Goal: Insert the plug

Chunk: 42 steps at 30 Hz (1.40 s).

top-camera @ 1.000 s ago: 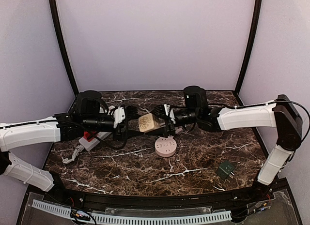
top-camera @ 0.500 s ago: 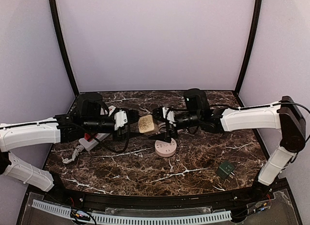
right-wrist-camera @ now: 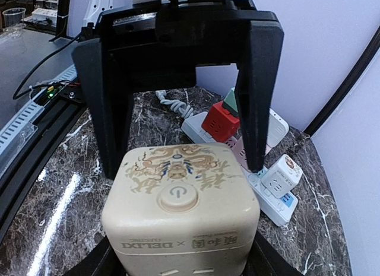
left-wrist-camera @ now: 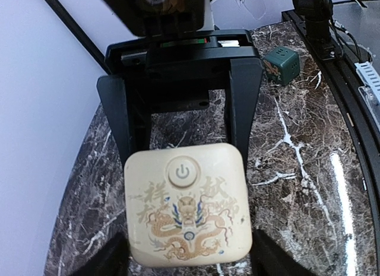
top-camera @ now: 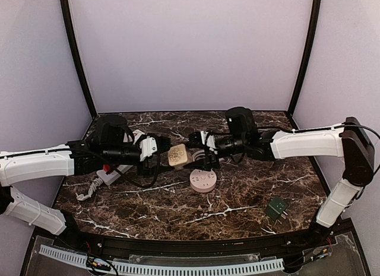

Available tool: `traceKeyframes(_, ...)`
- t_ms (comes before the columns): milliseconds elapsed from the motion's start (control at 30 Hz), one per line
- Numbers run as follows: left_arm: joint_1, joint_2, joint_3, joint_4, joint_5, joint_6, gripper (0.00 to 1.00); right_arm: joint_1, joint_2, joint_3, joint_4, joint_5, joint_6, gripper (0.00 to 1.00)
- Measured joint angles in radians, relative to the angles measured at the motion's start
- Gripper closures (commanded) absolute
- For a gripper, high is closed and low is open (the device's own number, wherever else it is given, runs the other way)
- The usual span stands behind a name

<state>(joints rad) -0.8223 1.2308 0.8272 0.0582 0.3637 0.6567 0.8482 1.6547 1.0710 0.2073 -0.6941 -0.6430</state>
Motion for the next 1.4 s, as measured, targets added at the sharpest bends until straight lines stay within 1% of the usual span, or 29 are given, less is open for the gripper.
traceKeyframes(67,-0.001,0.000,-0.002,0.032,0.003,-0.031,0.14,-0.003,0.005,0.000,0.016,-0.026,0.044,1.00)
traceKeyframes(133,-0.001,0.000,-0.002,0.065,0.013,-0.064,0.21,-0.005,0.006,-0.008,0.055,-0.055,0.086,1.00)
traceKeyframes(167,-0.001,0.001,-0.002,0.079,0.018,-0.077,0.30,-0.006,0.006,-0.013,0.080,-0.069,0.106,1.00)
traceKeyframes(200,-0.001,0.002,-0.002,0.092,0.024,-0.090,0.35,-0.006,0.006,-0.018,0.104,-0.080,0.123,1.00)
traceKeyframes(233,-0.001,0.004,-0.002,0.099,0.033,-0.101,0.43,-0.008,0.006,-0.023,0.129,-0.085,0.137,1.00)
traceKeyframes(300,-0.001,0.011,-0.002,0.113,0.042,-0.122,0.50,-0.012,0.006,-0.029,0.157,-0.097,0.159,1.00)
traceKeyframes(333,-0.002,0.013,-0.001,0.118,0.045,-0.126,0.52,-0.013,0.006,-0.032,0.166,-0.102,0.161,1.00)
traceKeyframes(400,-0.002,0.019,0.000,0.128,0.057,-0.138,0.60,-0.017,0.007,-0.035,0.181,-0.109,0.171,1.00)
traceKeyframes(433,-0.001,0.020,0.002,0.129,0.061,-0.142,0.80,-0.018,0.008,-0.035,0.186,-0.112,0.178,1.00)
traceKeyframes(467,-0.001,0.021,0.004,0.128,0.063,-0.145,0.90,-0.019,0.011,-0.035,0.193,-0.117,0.183,0.90)
traceKeyframes(500,0.000,0.022,0.004,0.128,0.064,-0.146,0.97,-0.020,0.014,-0.035,0.198,-0.122,0.187,0.66)
traceKeyframes(533,0.000,0.024,0.004,0.127,0.064,-0.149,0.98,-0.022,0.020,-0.035,0.204,-0.126,0.193,0.42)
traceKeyframes(567,0.001,0.026,0.005,0.126,0.064,-0.153,0.99,-0.023,0.024,-0.035,0.206,-0.128,0.198,0.10)
traceKeyframes(600,0.002,0.031,0.005,0.124,0.064,-0.157,0.99,-0.024,0.027,-0.035,0.203,-0.128,0.203,0.02)
traceKeyframes(733,0.000,0.072,0.010,0.124,0.040,-0.167,0.99,-0.048,0.021,-0.037,0.192,-0.124,0.291,0.01)
traceKeyframes(867,0.014,0.162,0.011,0.119,0.038,-0.187,0.99,-0.168,-0.053,-0.084,0.150,-0.119,0.439,0.01)
traceKeyframes(1000,0.026,0.282,0.012,0.142,0.063,-0.198,0.99,-0.265,-0.095,-0.134,0.127,-0.093,0.526,0.01)
traceKeyframes(1167,0.030,0.415,0.053,0.174,0.106,-0.231,0.99,-0.272,-0.085,-0.226,0.120,-0.088,0.570,0.01)
traceKeyframes(1400,0.058,0.506,0.153,0.207,0.143,-0.239,0.99,-0.275,-0.025,-0.241,0.126,-0.092,0.575,0.01)
